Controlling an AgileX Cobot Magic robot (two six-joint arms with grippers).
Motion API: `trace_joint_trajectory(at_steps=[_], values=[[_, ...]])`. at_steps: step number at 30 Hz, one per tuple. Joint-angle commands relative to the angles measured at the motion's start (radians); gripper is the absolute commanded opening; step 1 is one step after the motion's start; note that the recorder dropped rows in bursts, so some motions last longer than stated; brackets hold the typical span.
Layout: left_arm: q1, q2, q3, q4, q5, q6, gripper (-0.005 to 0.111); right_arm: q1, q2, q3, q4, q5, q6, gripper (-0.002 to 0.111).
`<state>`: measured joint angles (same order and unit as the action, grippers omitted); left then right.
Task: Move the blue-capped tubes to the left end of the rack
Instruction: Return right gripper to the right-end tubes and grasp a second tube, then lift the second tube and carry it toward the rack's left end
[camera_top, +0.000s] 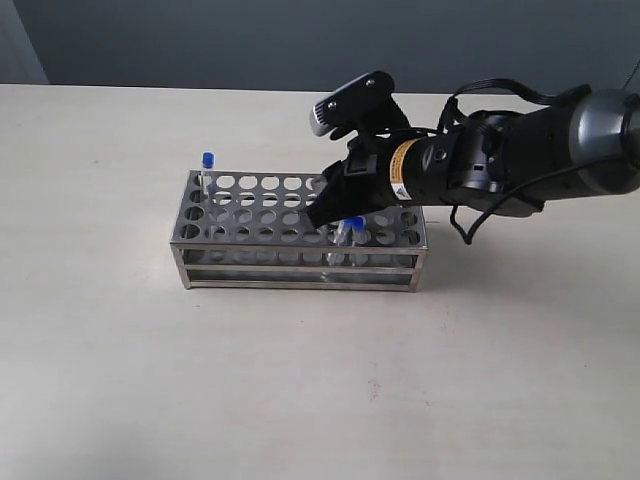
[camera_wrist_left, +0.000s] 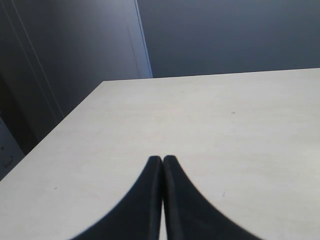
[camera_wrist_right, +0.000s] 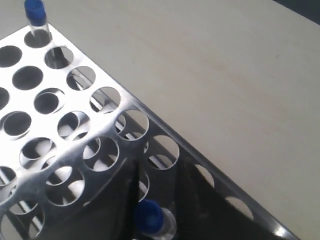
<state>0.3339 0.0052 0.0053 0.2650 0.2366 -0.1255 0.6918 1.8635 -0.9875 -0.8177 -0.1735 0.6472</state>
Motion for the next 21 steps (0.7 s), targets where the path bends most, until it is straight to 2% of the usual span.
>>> trace_joint_trajectory(at_steps=[1, 21], values=[[-0.007, -0.005, -0.005, 0.000, -0.002, -0.002, 0.001, -0.006, 0.015, 0.005, -0.007, 0.035, -0.007, -0.001], [-0.007, -0.005, -0.005, 0.000, -0.002, -0.002, 0.001, -0.006, -0.122, 0.005, -0.046, 0.061, -0.009, 0.000]])
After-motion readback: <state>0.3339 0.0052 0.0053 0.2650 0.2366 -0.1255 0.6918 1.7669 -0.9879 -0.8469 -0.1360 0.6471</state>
